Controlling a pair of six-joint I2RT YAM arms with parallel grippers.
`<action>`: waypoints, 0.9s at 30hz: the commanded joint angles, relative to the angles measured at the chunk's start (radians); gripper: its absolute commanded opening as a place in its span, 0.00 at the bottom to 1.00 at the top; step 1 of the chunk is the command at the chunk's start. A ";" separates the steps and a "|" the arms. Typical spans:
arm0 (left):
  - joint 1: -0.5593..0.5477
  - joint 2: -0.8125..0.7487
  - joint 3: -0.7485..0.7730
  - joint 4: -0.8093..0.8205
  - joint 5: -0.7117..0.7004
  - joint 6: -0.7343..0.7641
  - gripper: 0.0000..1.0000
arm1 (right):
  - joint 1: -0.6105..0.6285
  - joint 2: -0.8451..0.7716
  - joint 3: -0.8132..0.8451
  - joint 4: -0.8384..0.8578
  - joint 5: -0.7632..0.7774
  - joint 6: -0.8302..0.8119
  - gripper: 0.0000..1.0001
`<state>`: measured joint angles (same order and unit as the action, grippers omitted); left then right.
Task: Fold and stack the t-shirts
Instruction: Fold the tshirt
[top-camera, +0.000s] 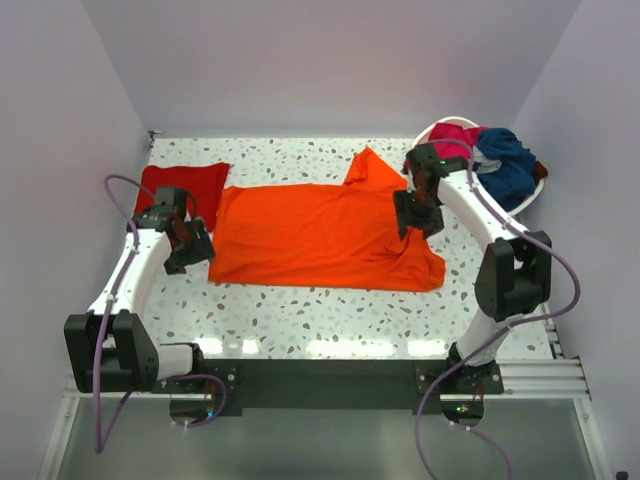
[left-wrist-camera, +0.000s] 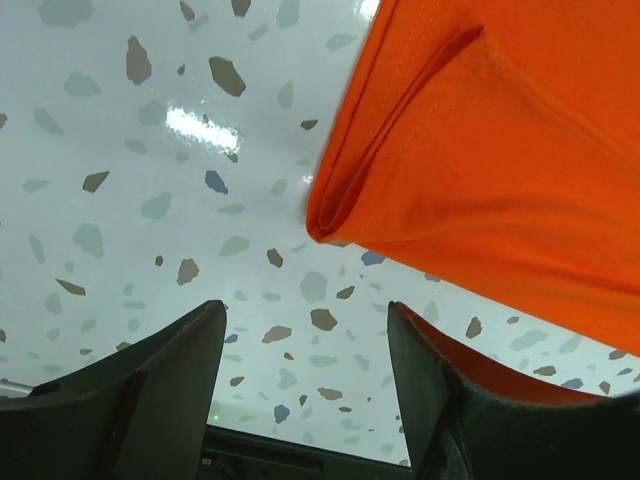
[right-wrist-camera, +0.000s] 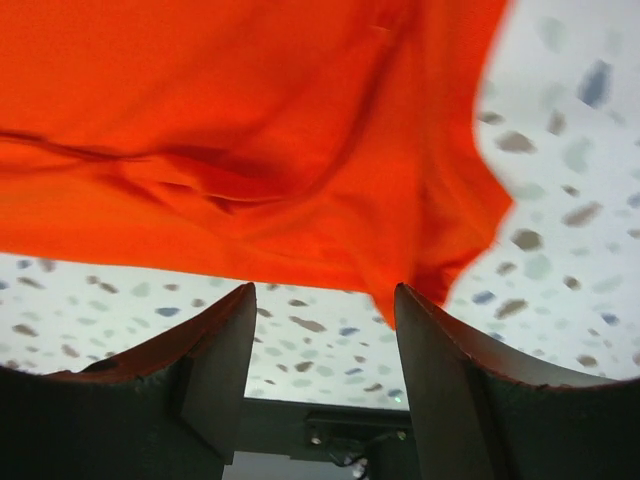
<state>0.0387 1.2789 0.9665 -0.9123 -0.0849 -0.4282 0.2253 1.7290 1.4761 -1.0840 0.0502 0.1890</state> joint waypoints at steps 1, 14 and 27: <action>-0.031 0.010 0.070 0.041 -0.004 -0.033 0.71 | 0.042 0.066 0.056 0.047 -0.153 0.050 0.61; -0.166 0.135 0.113 0.148 0.027 -0.101 0.73 | 0.062 0.202 0.153 0.036 -0.237 0.021 0.62; -0.166 0.235 0.236 0.150 0.080 -0.110 0.75 | 0.075 0.164 0.096 0.024 -0.256 -0.033 0.63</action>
<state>-0.1257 1.4845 1.2041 -0.7918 -0.0223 -0.5163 0.2928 1.9530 1.5681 -1.0451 -0.1951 0.1825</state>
